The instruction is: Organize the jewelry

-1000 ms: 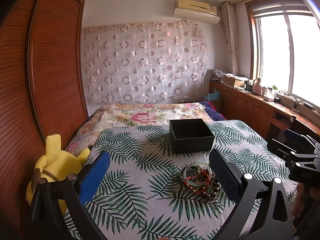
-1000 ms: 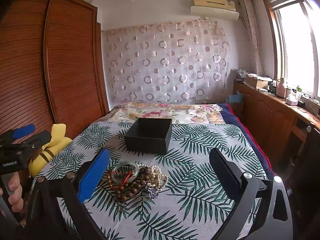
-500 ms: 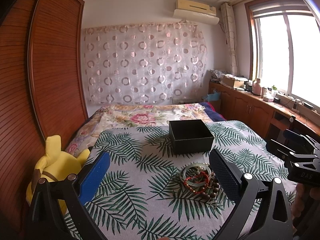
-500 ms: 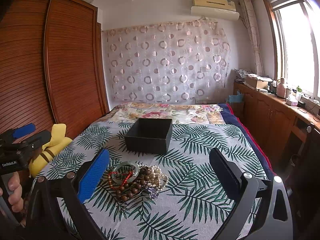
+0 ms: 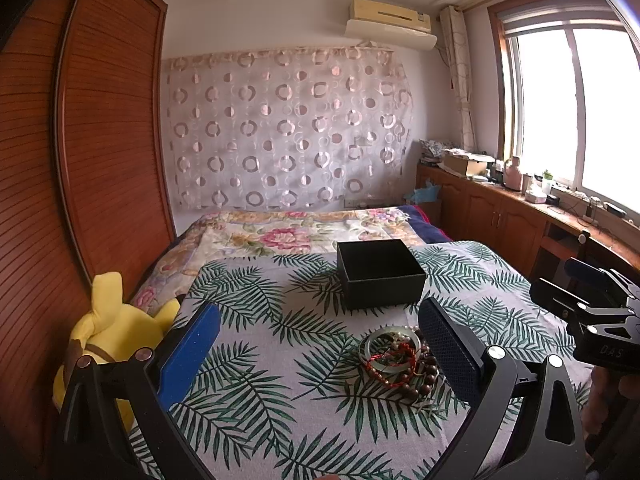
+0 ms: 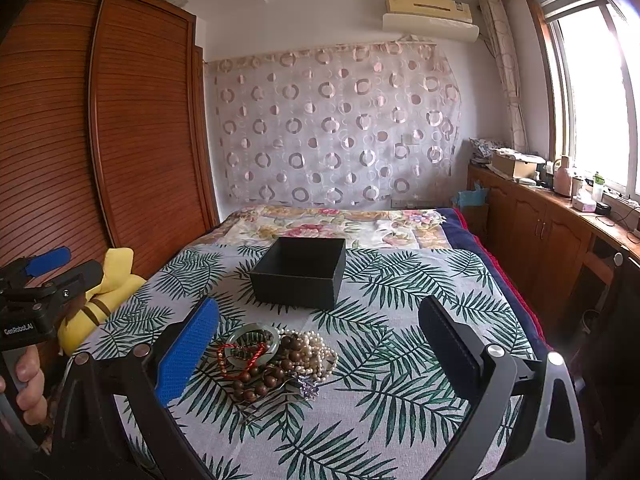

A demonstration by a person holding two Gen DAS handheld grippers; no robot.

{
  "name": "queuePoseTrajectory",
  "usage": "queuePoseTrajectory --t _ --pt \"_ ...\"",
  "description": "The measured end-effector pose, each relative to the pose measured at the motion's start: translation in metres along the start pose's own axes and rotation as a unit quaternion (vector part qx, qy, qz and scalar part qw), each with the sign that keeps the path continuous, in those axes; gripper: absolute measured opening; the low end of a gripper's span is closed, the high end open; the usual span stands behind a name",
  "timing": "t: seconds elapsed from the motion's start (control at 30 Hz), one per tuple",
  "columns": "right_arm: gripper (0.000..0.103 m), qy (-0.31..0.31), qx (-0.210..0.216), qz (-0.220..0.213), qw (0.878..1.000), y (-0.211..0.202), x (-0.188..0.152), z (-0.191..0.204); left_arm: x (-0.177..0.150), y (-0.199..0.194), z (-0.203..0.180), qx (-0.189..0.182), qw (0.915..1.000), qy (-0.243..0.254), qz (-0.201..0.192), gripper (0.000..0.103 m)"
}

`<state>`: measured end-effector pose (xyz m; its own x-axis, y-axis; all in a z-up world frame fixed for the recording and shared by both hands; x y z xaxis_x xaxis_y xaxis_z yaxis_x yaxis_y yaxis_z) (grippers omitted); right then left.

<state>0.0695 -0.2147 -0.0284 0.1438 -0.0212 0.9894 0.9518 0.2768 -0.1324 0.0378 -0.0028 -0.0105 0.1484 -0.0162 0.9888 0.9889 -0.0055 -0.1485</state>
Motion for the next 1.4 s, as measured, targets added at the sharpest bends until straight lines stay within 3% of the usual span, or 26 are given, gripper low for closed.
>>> queuePoseTrajectory --t 1.0,1.4 --pt "0.101 0.001 -0.001 0.001 1.0 0.001 0.0 0.0 0.006 -0.003 -0.003 -0.003 1.0 0.001 0.002 0.096" --pt "0.101 -0.003 0.013 0.029 1.0 0.012 -0.023 0.0 -0.031 0.019 -0.004 -0.026 0.9985 -0.002 0.047 0.096"
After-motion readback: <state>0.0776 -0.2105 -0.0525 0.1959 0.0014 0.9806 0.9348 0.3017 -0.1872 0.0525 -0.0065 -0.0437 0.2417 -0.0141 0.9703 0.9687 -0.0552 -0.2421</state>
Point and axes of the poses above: each gripper's, at about its wrist camera, not at the fingertips, and y roughly the way its jaws point, z to its left, x to its top, the point moved 4 cm from there along y, roughly the way its jaws point, and after that the axes turned 15 degrees about -z, right-handed, at the moved point
